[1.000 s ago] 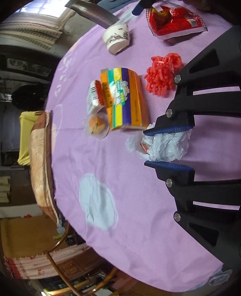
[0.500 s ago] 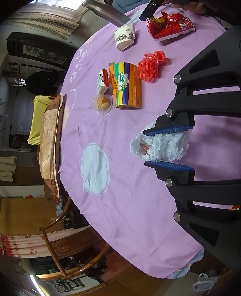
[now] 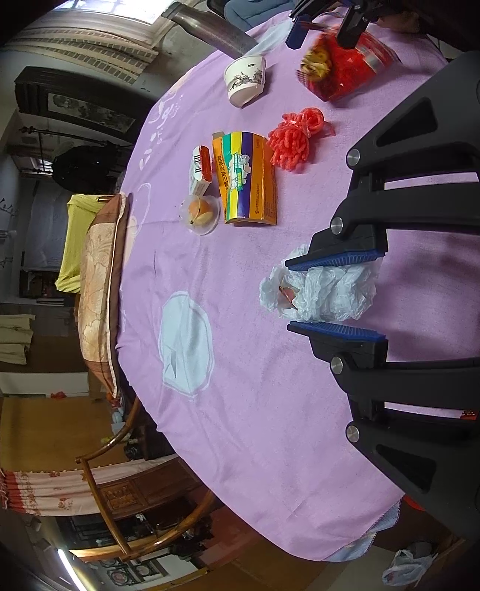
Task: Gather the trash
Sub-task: 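Grasp the red chip bag with the right tool and lift it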
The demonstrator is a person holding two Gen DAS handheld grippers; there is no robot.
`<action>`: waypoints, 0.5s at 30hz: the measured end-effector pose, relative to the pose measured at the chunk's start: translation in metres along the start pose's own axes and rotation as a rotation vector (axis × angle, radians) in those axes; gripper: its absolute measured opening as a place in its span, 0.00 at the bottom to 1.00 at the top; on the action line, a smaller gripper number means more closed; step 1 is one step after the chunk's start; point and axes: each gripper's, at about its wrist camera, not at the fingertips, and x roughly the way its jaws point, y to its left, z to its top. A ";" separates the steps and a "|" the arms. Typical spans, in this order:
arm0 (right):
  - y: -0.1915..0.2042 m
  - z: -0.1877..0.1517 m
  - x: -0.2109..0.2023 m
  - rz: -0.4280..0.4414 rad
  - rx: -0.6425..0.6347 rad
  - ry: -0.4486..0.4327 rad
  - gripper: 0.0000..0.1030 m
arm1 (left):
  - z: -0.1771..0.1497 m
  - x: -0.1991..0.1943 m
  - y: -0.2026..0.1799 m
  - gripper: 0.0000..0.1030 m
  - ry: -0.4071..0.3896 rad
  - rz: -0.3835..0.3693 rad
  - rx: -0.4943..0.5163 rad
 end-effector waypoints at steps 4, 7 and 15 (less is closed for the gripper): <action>-0.008 -0.002 0.004 -0.016 0.045 0.056 0.94 | -0.004 -0.004 0.002 0.28 -0.009 -0.002 -0.007; -0.007 -0.002 0.011 -0.033 0.044 0.084 0.93 | -0.007 -0.007 0.008 0.28 -0.013 -0.004 -0.023; 0.006 0.003 -0.003 -0.015 0.071 0.001 0.33 | -0.014 -0.030 0.031 0.28 -0.043 0.024 -0.062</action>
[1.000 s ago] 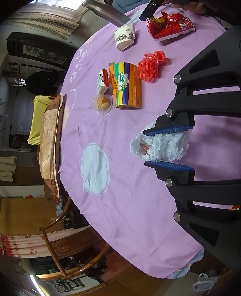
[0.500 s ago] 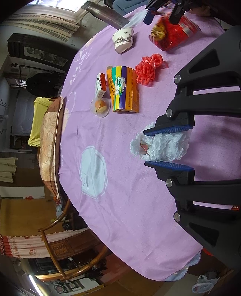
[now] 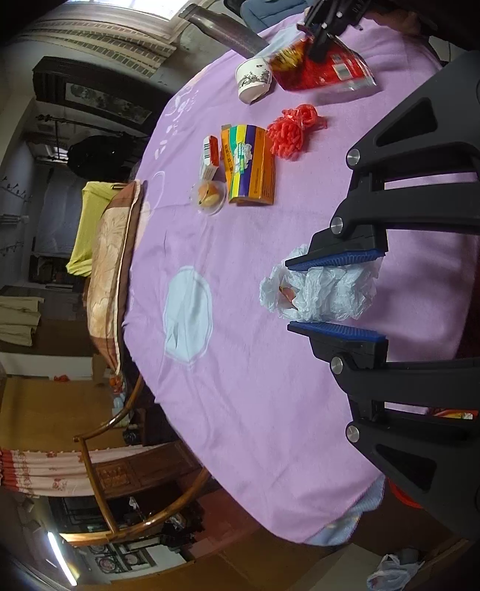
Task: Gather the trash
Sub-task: 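Grasp the red chip bag with the right tool and lift it, then carry the tissue and chip bag down to the red wastebasket and release both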
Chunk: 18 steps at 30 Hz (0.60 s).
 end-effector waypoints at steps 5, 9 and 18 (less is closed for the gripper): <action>0.014 0.015 -0.010 0.046 0.001 -0.025 0.34 | -0.006 -0.020 0.026 0.28 -0.026 0.031 -0.039; 0.031 0.020 -0.010 0.085 -0.011 -0.023 0.34 | -0.016 -0.036 0.051 0.28 -0.042 0.061 -0.082; 0.081 0.030 0.001 0.134 -0.082 -0.003 0.34 | -0.058 -0.065 0.131 0.29 -0.040 0.164 -0.205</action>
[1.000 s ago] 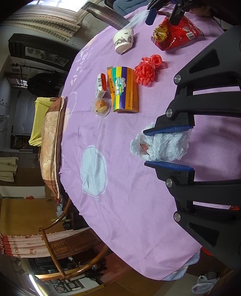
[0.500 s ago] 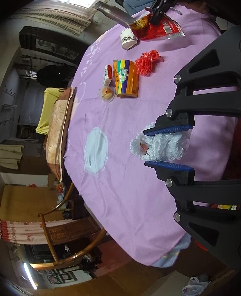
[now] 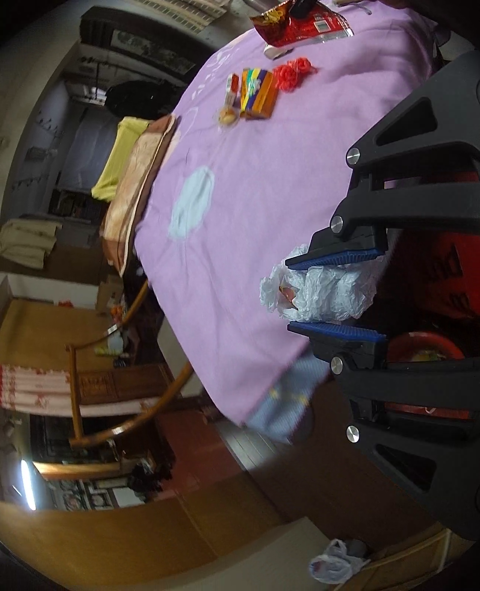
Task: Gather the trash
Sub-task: 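Carry the tissue and chip bag down to the red wastebasket and release both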
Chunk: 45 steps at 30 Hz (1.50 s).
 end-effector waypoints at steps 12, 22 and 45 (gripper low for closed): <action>0.076 0.010 0.048 0.086 -0.087 0.096 0.34 | -0.063 0.016 0.101 0.51 0.130 0.083 -0.147; 0.152 0.014 0.091 0.173 -0.186 0.186 0.34 | -0.085 0.013 0.140 0.93 0.112 0.209 -0.182; 0.329 -0.021 0.235 0.389 -0.351 0.459 0.57 | -0.125 0.003 0.244 0.93 0.091 0.182 -0.405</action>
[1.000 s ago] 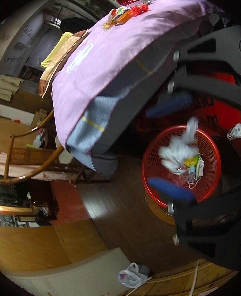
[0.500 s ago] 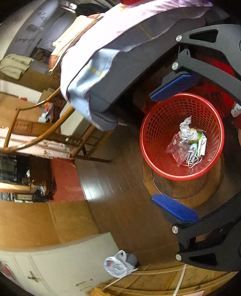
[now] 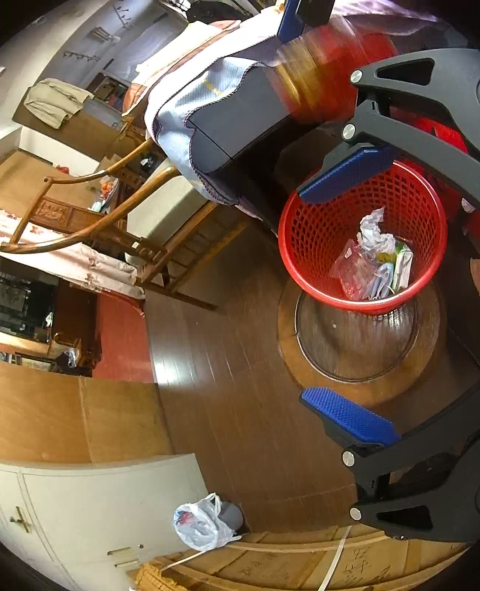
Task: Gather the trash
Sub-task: 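Carry the tissue and chip bag down to the red wastebasket and release both, then raise both tools back over the table toward the pom-pom and cup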
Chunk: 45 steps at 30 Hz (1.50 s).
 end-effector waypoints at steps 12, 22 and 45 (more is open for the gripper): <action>-0.020 -0.008 -0.030 -0.054 0.051 -0.069 0.67 | 0.000 -0.011 -0.023 0.93 -0.018 0.002 0.054; -0.047 -0.043 -0.117 -0.107 0.106 -0.238 0.76 | 0.004 -0.057 -0.084 0.93 -0.087 -0.019 0.148; -0.233 -0.274 -0.350 -0.597 0.600 -0.659 0.94 | -0.065 -0.067 -0.416 0.93 0.003 -0.288 0.677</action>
